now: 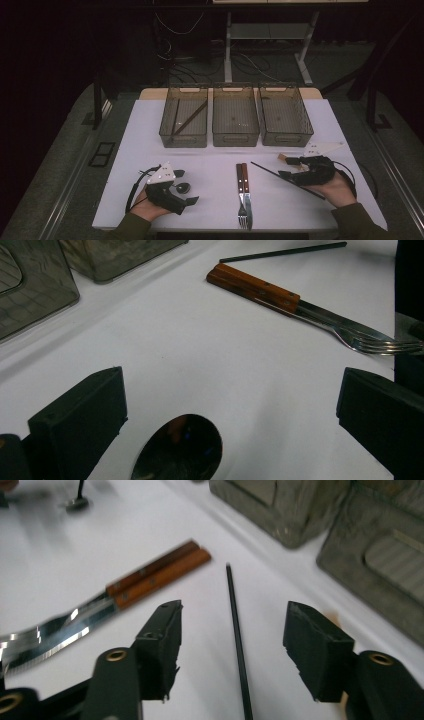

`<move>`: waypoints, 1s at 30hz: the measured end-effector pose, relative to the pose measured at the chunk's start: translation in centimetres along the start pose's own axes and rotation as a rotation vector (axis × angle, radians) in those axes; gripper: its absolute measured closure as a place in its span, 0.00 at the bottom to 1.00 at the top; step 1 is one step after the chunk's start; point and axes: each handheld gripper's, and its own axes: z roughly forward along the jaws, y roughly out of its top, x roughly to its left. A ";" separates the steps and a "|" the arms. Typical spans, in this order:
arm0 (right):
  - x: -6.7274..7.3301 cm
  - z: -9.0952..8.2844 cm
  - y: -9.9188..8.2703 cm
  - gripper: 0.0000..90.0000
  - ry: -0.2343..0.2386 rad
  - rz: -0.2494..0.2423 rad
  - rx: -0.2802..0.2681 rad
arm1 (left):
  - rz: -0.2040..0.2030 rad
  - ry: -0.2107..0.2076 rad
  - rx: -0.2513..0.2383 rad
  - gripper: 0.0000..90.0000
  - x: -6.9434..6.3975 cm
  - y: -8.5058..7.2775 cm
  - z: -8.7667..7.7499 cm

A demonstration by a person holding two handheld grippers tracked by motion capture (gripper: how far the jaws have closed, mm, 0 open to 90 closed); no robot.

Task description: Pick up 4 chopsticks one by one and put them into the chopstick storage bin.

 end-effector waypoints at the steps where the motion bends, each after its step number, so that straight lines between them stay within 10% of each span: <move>1: 0.0 -0.2 -0.4 0.52 -0.008 0.001 0.011 | 0.001 0.000 0.002 0.00 0.0 0.0 0.0; 14: -1.3 -1.6 -4.8 0.82 -0.025 0.026 0.127 | 0.007 -0.002 0.005 0.00 0.0 0.0 0.0; 30: -1.4 -0.9 -5.4 0.95 -0.018 -0.036 0.200 | 0.011 -0.006 0.006 0.00 -0.1 0.0 0.2</move>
